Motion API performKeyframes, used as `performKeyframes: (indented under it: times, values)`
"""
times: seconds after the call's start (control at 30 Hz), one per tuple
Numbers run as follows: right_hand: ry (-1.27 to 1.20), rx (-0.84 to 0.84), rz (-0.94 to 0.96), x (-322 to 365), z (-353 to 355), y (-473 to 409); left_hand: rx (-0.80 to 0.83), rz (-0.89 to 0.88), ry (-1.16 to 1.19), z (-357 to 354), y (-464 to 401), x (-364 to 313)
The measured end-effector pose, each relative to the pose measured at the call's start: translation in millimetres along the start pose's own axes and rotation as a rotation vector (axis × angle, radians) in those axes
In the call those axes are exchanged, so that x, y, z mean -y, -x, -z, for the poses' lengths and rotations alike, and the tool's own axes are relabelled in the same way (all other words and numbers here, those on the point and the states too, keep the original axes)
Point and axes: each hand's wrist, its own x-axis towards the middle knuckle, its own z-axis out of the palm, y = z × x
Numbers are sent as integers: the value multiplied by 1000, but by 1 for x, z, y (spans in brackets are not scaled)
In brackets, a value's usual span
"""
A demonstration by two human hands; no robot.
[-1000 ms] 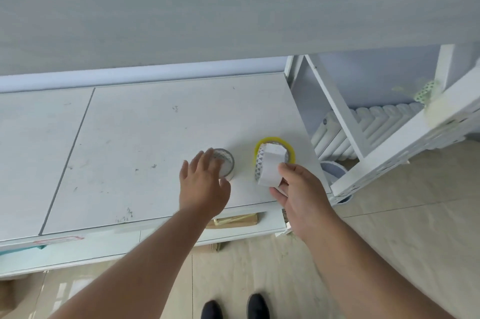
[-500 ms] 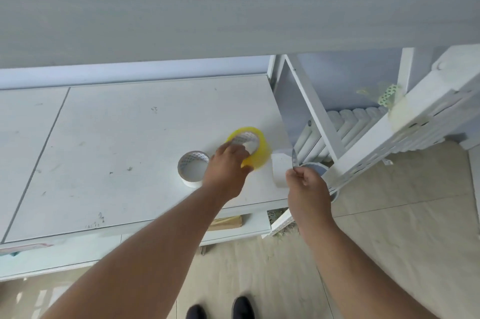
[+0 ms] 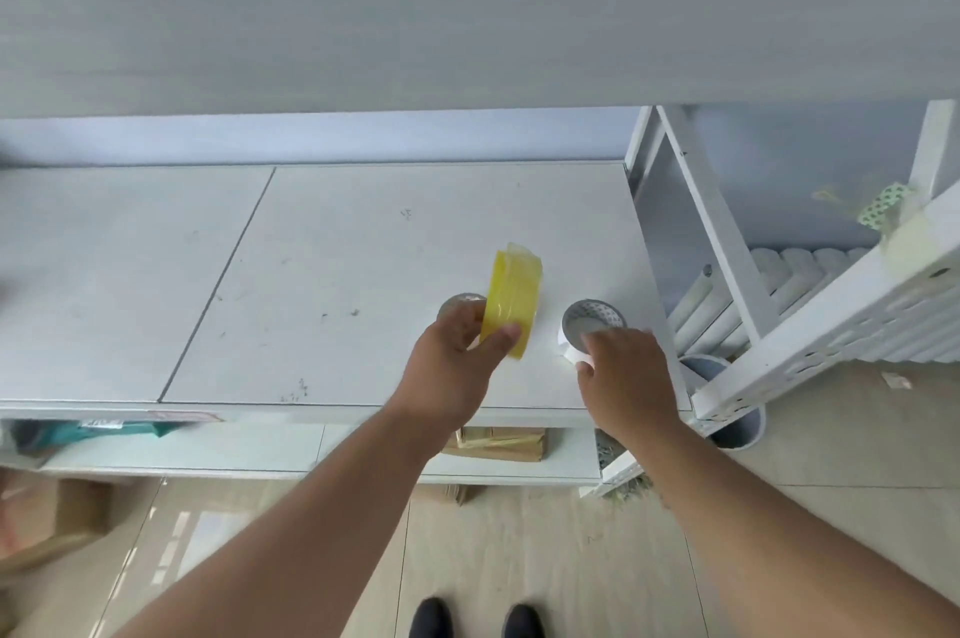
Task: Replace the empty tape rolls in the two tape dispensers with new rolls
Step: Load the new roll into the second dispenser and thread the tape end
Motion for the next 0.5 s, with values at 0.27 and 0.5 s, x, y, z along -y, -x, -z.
performKeyframes:
  times: [0.27,0.5]
  values:
    - [-1366,304,-164,110,94,42,-50,-87,86,39,61,-3]
    - [-1303,462,-6,218,94,77,-243,-51,94,117,126,21]
